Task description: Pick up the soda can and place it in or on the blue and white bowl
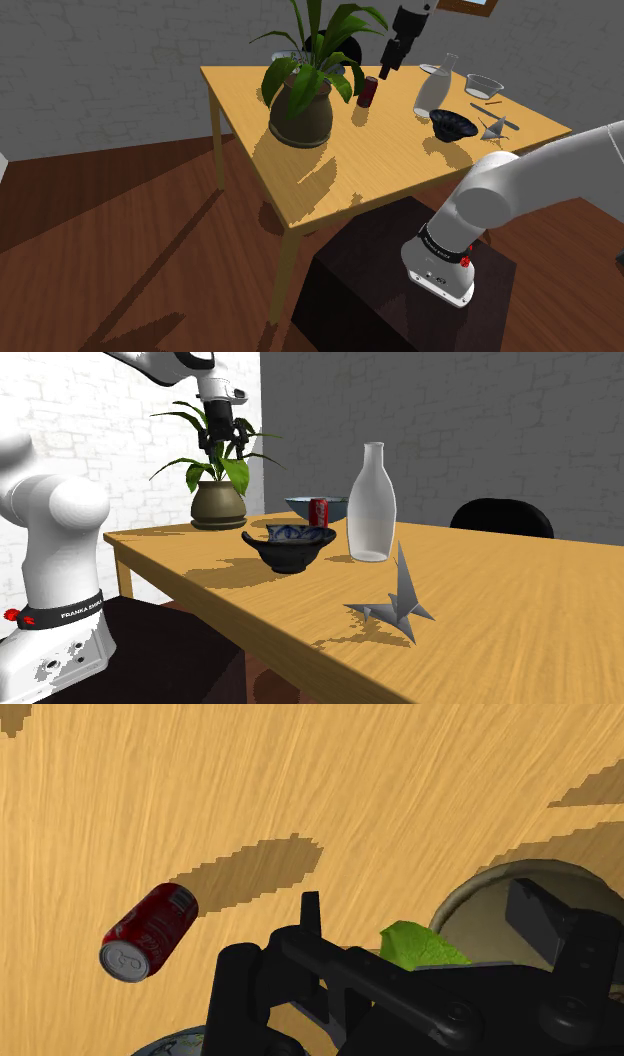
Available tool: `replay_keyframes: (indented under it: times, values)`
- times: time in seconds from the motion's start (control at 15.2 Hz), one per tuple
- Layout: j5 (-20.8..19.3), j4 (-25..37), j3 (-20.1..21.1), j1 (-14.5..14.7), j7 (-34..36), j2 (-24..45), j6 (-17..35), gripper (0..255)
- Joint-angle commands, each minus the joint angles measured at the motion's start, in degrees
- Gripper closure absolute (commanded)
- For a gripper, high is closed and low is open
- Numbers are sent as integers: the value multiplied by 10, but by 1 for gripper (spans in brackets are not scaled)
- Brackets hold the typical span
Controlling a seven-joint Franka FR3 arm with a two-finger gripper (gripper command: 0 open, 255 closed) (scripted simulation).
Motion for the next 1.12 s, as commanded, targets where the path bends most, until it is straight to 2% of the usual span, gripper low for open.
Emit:
replay_keyframes:
  times: [0.0, 0.53, 1.06]
  values:
    - [-2, 12, -21, -2, -26, 29, 17, 0]
    - [21, 109, -109, -7, -142, 182, 66, 0]
    - [104, 258, -173, -30, -274, 370, 77, 0]
